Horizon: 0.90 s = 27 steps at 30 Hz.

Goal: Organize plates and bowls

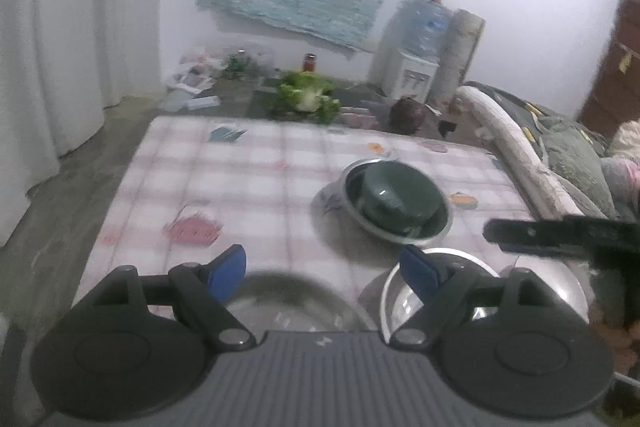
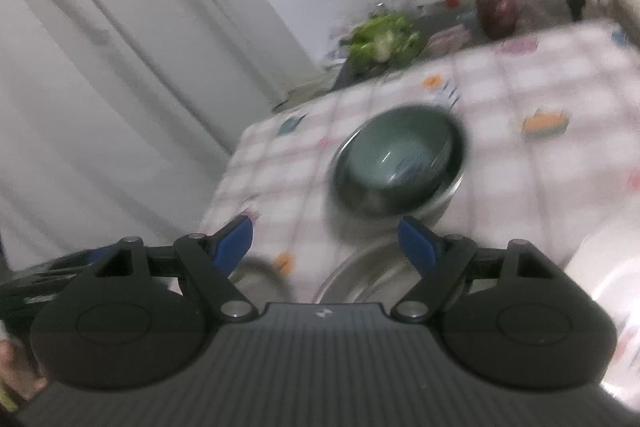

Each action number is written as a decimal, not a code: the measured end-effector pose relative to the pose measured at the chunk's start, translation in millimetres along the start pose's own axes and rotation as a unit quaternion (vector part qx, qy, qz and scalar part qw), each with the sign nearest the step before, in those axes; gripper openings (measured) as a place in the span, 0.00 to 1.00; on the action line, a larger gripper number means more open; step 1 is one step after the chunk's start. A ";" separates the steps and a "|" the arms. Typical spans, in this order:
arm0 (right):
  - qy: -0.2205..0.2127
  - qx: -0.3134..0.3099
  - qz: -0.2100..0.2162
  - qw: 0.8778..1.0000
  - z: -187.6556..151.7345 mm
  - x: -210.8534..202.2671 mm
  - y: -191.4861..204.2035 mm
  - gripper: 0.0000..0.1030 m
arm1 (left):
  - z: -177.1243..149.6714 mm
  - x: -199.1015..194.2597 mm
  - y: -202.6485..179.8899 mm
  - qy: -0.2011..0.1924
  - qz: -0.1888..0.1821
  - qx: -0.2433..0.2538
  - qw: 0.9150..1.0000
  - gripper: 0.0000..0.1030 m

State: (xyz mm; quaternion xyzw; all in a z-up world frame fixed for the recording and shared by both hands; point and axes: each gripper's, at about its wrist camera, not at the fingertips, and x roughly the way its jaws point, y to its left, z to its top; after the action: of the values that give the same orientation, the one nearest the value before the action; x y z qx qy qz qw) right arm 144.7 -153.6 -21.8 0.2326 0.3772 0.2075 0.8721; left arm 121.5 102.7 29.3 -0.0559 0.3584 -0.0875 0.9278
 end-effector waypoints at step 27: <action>0.083 0.029 -0.013 0.996 -156.2 67.3 58.4 0.26 | -129.3 29.6 68.2 0.037 0.123 -0.061 0.990 0.30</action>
State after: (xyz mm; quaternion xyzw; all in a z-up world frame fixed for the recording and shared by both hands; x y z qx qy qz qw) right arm 58.4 -31.5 -121.7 0.2348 0.4572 0.2036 0.8333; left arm 64.1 158.1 -96.8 -0.0649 0.4012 0.0478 0.9124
